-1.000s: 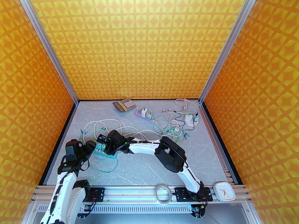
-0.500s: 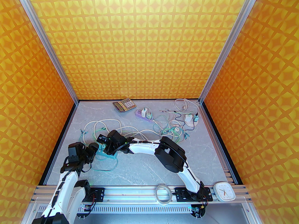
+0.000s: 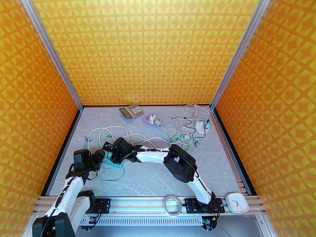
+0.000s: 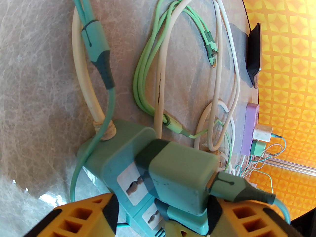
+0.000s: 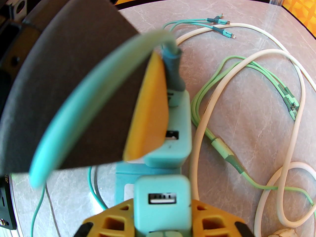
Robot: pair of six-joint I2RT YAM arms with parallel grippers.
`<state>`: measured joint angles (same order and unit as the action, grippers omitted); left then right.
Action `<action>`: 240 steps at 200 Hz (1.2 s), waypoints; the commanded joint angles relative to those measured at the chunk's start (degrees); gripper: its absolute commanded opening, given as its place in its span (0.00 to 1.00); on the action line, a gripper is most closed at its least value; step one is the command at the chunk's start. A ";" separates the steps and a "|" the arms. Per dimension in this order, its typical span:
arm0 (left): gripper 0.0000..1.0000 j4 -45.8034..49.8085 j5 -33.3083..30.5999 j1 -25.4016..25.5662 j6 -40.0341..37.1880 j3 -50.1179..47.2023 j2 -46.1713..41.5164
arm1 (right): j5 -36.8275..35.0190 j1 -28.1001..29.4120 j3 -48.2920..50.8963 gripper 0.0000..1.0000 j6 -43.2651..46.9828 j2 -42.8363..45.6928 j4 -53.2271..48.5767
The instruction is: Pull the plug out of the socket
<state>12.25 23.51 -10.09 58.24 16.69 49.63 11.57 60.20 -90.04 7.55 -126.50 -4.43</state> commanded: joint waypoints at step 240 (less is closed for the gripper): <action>0.62 5.90 -6.64 0.24 -1.29 -5.14 1.53 | -1.47 0.93 -1.22 0.14 -0.45 5.54 1.50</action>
<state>9.13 22.26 -9.85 58.24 14.68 49.45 8.03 60.60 -89.73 7.31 -122.93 -2.98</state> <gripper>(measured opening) 0.622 0.268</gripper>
